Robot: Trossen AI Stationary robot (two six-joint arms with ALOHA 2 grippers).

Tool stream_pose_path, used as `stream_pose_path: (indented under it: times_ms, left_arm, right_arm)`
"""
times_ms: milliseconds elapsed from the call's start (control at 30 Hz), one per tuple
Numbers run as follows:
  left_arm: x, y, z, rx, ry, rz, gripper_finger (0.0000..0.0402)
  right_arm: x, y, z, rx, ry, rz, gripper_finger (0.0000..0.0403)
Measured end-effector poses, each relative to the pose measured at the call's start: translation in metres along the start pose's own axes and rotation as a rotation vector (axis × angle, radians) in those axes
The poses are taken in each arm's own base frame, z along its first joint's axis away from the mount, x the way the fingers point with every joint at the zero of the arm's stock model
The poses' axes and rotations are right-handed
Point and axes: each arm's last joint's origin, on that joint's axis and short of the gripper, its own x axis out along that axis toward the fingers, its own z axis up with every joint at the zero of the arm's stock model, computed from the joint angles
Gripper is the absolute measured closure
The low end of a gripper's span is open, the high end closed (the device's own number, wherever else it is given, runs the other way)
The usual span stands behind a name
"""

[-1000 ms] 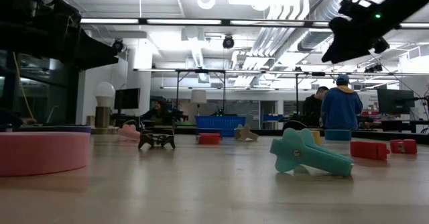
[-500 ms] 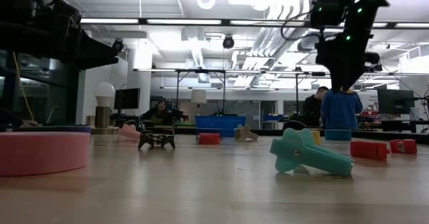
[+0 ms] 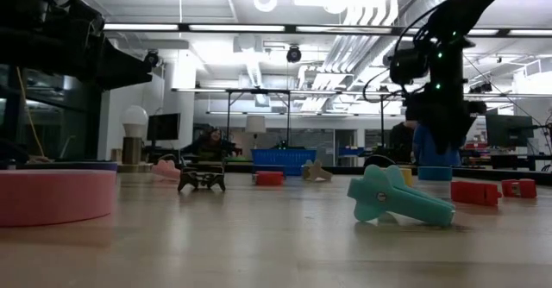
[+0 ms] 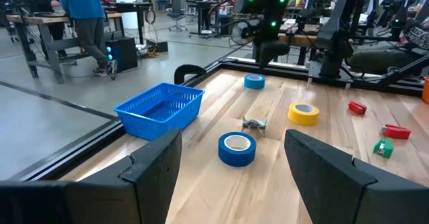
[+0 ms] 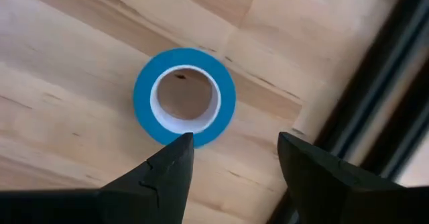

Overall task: Pick and place Stapler, Stapler remover, tape
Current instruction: Put the right blue tape into the blue bin

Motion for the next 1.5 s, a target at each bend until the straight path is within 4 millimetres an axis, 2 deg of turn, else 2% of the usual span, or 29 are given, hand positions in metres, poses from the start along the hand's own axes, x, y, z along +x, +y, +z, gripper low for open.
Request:
stream_pose_path:
  times_ms: [400, 900, 1367, 1500]
  left_arm:
    - [0.000, 0.000, 0.000, 0.000, 0.004, 0.000, 0.0140]
    - [0.000, 0.000, -0.001, 0.001, 0.006, 0.001, 0.0140]
    - [0.000, 0.000, -0.001, 0.001, 0.009, -0.001, 0.0140]
    - [0.000, 0.000, -0.001, -0.002, 0.012, -0.003, 0.0140]
  right_arm:
    - [0.029, -0.003, 0.013, 0.021, 0.054, -0.006, 0.0195]
    - [0.029, -0.002, 0.013, 0.096, 0.052, -0.003, 0.0195]
    - [0.029, 0.006, 0.009, 0.272, 0.069, 0.002, 0.0195]
    - [0.034, 0.006, 0.003, 0.292, 0.093, -0.009, 0.0216]
